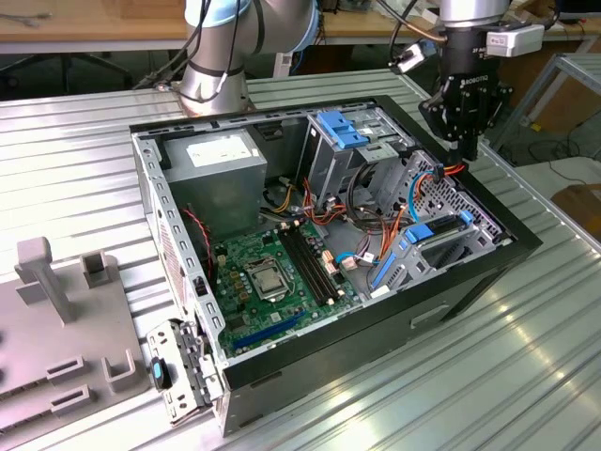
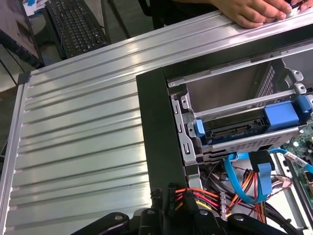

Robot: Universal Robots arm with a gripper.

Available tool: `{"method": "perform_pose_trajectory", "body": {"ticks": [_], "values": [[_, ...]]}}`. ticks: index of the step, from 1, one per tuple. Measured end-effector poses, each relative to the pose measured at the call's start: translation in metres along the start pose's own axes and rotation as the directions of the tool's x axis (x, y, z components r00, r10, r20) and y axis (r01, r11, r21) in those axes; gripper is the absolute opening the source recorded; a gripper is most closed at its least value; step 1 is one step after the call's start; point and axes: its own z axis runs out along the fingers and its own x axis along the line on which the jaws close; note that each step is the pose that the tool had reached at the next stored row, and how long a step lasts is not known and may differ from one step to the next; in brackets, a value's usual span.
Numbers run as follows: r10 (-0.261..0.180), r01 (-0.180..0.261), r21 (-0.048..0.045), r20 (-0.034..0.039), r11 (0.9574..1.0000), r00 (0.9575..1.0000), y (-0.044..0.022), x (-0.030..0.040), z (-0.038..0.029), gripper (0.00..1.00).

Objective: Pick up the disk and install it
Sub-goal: 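Insert the first disk wire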

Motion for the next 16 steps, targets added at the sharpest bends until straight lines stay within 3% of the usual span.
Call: {"method": "perform_pose_trajectory", "body": {"ticks": [5,11,16], "values": [[0.009,-0.009,-0.0030,0.0063,1.0000,0.9999,-0.0017,0.0054,0.0016,0.30],[0.009,-0.009,-0.0035,0.0073,1.0000,0.9999,-0.0018,0.0059,0.0016,0.30],[0.012,-0.012,-0.0075,0.0213,0.9999,0.9997,-0.0021,0.0069,0.0019,0.30]]}}
